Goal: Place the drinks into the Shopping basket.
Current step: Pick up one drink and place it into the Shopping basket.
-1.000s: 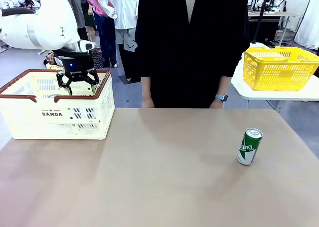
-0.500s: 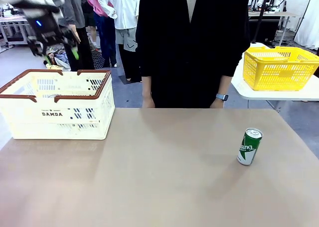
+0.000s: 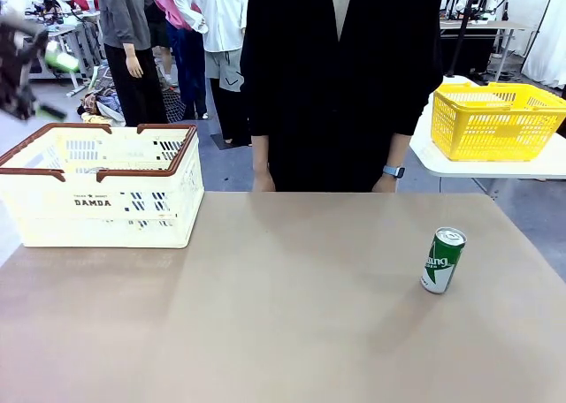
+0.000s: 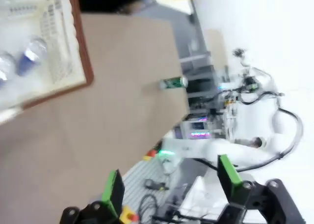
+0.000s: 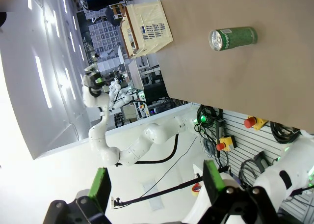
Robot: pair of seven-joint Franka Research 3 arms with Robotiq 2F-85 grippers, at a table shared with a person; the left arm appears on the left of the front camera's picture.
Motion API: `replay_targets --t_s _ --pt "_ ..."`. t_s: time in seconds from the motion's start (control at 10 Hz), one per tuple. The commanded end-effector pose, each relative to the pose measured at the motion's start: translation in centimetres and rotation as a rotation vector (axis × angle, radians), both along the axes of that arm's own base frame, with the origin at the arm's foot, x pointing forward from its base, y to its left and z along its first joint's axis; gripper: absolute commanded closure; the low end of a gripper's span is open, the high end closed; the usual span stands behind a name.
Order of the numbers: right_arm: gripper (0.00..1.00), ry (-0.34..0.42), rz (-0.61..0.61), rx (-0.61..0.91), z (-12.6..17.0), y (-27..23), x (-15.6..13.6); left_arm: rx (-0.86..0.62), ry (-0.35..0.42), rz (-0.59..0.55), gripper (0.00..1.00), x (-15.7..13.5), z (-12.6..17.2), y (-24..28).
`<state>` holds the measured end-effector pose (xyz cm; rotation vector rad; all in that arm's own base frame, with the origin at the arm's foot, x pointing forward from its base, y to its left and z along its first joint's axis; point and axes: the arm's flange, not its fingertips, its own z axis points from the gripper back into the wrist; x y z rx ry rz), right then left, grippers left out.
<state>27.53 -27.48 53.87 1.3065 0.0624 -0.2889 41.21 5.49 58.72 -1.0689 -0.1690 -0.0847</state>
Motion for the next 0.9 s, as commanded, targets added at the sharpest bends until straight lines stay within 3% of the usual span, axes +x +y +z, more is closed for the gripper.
replay_targets --t_s 0.0,0.1,0.2,0.3,0.4,0.8 --pt "0.00 0.007 0.001 0.006 0.4 0.1 0.0 -0.222 0.054 -0.021 0.00 -2.4 -8.0 0.6" --pt "0.00 0.007 0.001 0.006 0.4 0.1 0.0 -0.259 0.064 0.057 0.00 -3.8 -10.7 1.5" --pt "0.00 0.007 0.001 0.006 0.4 0.1 0.0 -0.284 0.025 0.068 0.00 -3.6 -11.8 1.3" --pt "0.00 0.007 0.001 0.006 0.4 0.1 0.0 -0.201 0.032 0.033 0.00 -1.9 -11.2 -0.5" --pt "0.00 0.007 0.001 0.006 0.4 0.1 0.0 -0.254 0.069 0.049 0.00 -4.2 -12.5 1.7" --pt "0.00 0.007 0.001 0.006 0.4 0.1 0.0 -0.254 0.069 0.049 0.00 -4.2 -12.5 1.7"
